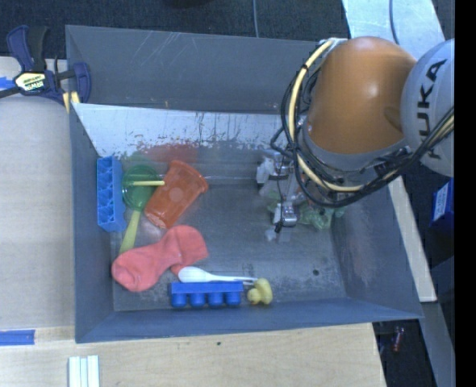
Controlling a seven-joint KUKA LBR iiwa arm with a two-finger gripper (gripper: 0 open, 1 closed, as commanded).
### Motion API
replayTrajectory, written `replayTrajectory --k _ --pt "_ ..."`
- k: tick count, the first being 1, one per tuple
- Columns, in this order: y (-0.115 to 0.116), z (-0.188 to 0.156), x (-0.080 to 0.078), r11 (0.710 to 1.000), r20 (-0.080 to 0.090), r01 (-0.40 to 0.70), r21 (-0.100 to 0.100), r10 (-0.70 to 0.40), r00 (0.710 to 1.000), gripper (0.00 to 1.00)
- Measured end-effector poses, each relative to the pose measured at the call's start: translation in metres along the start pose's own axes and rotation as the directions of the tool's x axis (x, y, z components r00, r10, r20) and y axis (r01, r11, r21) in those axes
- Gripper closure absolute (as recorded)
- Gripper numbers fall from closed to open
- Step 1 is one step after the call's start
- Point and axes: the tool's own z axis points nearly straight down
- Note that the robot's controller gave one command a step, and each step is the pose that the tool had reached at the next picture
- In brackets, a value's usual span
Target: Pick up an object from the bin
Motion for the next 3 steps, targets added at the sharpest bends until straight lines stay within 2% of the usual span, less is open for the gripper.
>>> replayTrajectory --k 1,2,3 --pt "0.0 -0.005 -0.001 1.0 0.009 -0.001 0.0 0.001 1.0 0.0" --pt "0.049 0.065 0.02 1.0 0.014 -0.021 -0.002 0.021 1.0 0.0" --pt "0.094 0.086 -0.023 1.0 0.022 0.015 0.001 -0.015 1.0 0.0"
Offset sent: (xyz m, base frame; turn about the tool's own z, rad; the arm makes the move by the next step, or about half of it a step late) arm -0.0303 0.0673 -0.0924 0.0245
